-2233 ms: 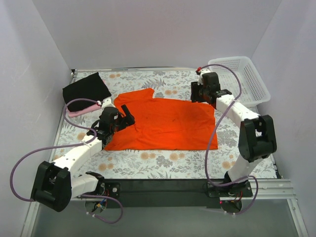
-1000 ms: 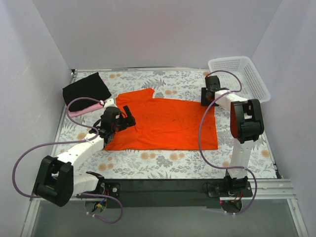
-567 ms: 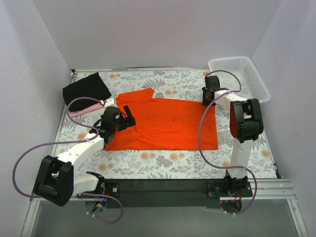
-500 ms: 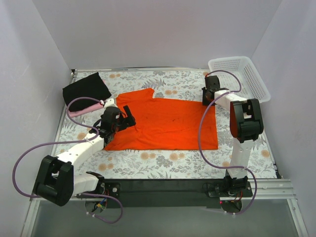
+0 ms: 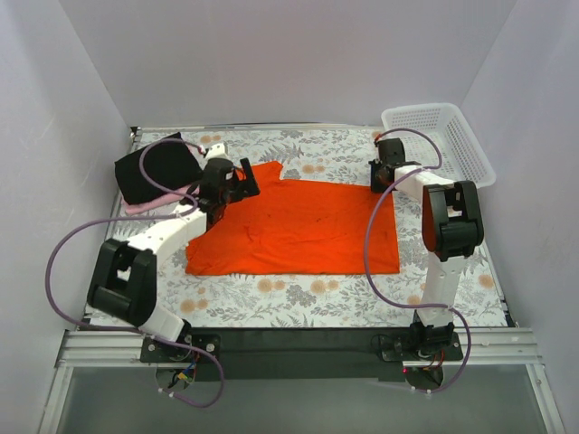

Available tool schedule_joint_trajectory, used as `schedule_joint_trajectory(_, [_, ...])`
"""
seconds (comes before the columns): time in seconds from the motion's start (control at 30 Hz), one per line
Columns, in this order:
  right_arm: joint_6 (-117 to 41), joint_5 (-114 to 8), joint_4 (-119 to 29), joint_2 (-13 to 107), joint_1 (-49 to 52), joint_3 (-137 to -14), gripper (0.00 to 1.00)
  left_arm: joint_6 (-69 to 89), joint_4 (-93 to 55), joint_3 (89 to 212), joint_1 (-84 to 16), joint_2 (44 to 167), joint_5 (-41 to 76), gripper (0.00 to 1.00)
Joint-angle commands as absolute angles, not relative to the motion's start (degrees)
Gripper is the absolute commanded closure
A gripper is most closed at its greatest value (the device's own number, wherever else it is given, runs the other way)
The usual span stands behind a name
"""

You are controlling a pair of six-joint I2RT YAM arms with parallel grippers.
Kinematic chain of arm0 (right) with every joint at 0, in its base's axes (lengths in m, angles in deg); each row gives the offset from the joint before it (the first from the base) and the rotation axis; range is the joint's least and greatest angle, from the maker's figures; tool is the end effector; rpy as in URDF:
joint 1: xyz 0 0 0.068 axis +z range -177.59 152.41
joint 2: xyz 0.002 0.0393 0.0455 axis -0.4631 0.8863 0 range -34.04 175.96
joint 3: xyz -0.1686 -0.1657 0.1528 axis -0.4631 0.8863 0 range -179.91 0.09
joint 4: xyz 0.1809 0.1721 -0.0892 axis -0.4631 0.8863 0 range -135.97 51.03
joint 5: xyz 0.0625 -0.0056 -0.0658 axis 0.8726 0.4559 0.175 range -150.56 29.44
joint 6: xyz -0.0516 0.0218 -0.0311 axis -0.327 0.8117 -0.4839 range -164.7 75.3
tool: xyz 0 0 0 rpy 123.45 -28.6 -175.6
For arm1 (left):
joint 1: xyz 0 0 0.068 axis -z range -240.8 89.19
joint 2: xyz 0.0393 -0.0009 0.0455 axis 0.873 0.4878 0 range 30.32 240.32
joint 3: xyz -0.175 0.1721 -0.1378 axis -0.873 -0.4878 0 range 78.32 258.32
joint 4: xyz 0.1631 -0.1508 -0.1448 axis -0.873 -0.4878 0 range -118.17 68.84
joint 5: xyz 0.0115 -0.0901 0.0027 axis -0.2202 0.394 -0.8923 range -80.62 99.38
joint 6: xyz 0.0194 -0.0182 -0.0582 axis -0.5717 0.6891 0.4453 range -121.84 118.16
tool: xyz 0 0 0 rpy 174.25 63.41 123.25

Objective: Fold and stack the t-shirts
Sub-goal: Fold the tshirt

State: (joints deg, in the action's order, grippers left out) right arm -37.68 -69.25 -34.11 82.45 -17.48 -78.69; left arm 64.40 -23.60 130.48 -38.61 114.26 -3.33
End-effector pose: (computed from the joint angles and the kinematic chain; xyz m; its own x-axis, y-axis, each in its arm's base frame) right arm 0.4494 0.0725 0.1593 -0.7532 -0.0116 -0.6577 0.0152 0.9993 -0.0350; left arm 0.3147 -0.1167 0.2361 -0.3929 -0.8040 -0.4464 -0.3957 0.5860 -0.7071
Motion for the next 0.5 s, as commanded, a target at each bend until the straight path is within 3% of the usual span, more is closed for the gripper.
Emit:
schedule_joint_trajectory(0.0, [-38.81,-66.45,-34.81,81.54,-17.65,-76.38,0.99,57.33,-21.52,139.45,-39.27,121.36,-4.07,0.06])
schedule_joint_trajectory(0.2, [-39.34,-65.31,-35.77,78.81,-17.65,-74.18,0.99,49.32,-16.16,152.3,-40.15,137.97,3.21,0.07])
schedule_joint_trajectory(0.47, [-40.04,-62.59,-37.18,75.3,-17.65,-70.84,0.99,44.57,-19.49,169.27,-40.5,154.41,1.82,0.09])
